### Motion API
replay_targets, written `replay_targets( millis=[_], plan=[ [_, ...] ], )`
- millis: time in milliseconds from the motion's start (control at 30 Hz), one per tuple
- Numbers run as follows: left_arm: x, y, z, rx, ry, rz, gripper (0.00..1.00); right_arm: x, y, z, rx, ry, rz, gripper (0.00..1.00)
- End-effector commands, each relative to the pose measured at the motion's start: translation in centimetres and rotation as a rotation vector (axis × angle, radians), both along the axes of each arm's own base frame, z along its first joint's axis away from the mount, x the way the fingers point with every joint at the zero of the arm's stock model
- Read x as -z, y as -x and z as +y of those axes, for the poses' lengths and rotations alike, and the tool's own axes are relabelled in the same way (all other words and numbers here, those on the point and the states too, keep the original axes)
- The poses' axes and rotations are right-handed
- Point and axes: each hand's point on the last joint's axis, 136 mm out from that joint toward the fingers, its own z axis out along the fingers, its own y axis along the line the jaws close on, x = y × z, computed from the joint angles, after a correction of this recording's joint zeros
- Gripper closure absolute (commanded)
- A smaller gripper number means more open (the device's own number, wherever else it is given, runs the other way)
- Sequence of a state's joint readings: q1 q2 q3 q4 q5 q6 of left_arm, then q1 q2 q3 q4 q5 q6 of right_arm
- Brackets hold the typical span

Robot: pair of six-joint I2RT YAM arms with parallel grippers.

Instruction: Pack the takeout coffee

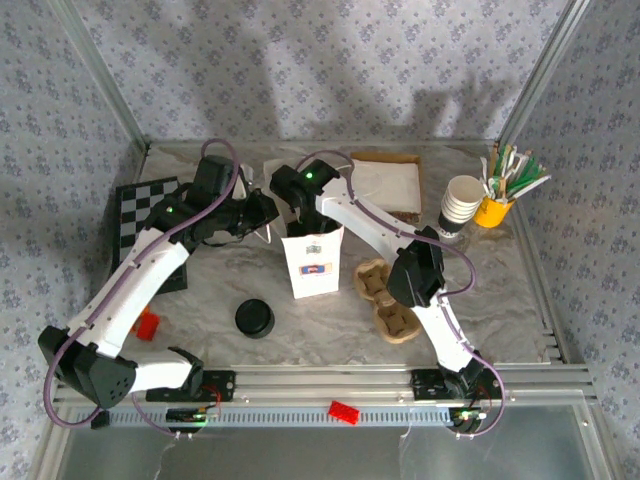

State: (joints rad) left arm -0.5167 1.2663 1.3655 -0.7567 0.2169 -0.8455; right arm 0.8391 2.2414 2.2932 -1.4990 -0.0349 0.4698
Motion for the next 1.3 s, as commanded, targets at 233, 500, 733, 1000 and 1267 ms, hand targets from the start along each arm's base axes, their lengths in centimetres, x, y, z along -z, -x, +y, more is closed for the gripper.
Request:
replay_targets(
  millis=[233,500,733,1000,1267],
  plan=[
    [-1.3,0.0,0.3,0.001,0.002,-0.029,0.83,1.0,0.2,-1.0,-0.011,0.049,0.012,0.39],
    [-1.4,0.0,0.1,0.004,0.018,-0.025,0.83,1.6,0.2,-0.9,-0.007,0.053,0.018,0.39],
    [-1.6,0.1,0.0,0.007,0.025,-0.029,0.83,2.3,0.2,-1.0,-0.007,0.062,0.028,0.39],
    [-1.9,0.2,0.0,0.008,0.037,-0.029,0.82,3.5,0.5,-1.2,-0.005,0.078,0.042,0.39],
    [-2.3,0.4,-0.1,0.011,0.043,-0.035,0.79,4.7,0.7,-1.4,-0.004,0.089,0.056,0.39]
  ],
)
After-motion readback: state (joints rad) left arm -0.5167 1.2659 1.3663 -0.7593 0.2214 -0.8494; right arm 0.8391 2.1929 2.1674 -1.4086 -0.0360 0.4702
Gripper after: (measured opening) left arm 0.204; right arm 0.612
